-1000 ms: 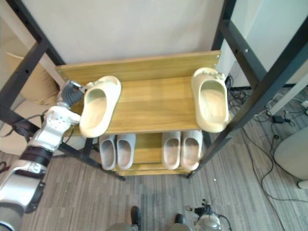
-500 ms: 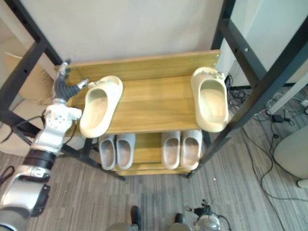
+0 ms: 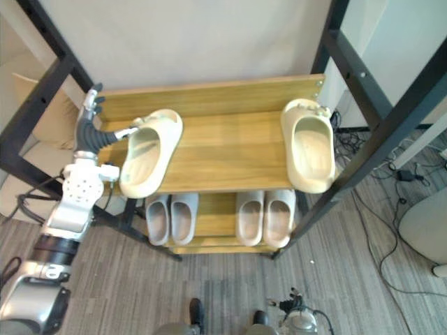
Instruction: Organize the slippers on the shoe rack
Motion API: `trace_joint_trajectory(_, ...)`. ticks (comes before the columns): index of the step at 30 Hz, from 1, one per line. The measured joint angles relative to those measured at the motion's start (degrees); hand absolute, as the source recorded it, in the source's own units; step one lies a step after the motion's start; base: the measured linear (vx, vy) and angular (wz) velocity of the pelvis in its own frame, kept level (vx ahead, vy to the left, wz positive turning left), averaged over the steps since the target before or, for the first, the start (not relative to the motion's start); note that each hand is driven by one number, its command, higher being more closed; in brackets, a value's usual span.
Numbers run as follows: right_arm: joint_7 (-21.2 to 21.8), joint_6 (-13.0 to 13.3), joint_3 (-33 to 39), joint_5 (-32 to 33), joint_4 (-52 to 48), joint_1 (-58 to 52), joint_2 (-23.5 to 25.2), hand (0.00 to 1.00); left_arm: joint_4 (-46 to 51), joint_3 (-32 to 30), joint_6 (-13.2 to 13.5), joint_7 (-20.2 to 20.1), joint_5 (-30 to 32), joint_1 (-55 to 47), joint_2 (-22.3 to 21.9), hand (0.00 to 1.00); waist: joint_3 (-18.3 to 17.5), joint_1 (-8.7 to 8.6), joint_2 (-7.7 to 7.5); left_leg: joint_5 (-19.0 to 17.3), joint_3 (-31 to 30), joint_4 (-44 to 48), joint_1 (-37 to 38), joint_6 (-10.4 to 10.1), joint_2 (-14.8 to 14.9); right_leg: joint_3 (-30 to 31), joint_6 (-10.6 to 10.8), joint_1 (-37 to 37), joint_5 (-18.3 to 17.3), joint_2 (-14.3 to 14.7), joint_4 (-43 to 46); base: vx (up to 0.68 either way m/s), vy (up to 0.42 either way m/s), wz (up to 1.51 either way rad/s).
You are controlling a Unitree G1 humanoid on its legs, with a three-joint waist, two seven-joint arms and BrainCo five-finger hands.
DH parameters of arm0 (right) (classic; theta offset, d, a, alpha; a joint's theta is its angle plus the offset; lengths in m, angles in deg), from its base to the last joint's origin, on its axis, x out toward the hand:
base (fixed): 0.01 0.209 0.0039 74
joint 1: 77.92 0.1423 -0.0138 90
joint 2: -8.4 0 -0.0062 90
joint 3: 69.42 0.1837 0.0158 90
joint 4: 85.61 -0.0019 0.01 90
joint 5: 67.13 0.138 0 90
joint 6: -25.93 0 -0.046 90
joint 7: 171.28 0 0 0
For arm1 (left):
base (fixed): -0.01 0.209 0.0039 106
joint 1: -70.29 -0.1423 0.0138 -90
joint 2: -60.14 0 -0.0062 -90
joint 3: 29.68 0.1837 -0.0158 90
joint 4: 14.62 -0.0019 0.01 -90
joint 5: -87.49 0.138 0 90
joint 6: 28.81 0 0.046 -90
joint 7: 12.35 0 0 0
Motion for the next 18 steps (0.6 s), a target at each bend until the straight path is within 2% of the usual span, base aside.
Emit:
trace_joint_trajectory(10, 0.1, 0.0, -0.6, 0.0, -0.1, 0.0, 0.0, 0.0, 0.5, 1.3, 0.0, -1.6, 2.3, -0.5, 0.0, 0.0, -0.1, 0.07, -0.7, 0.0, -0.4, 0.0, 0.0, 0.0, 0.0, -0.6, 0.0, 0.2, 0.0, 0.0, 0.0, 0.0, 0.0, 0.01)
trace_joint_trajectory(18, 0.1, -0.1, -0.5, 0.0, -1.7, -0.1, 0.0, 0.0, -3.9, 2.2, -0.1, -2.6, 2.2, 1.0, 0.2, 0.0, 0.0, -0.09, -0.87, 0.0, -0.4, 0.0, -0.2, 0.0, 0.0, -0.6, 0.0, -0.1, 0.0, 0.0, -0.1, 0.0, 0.0, 0.0)
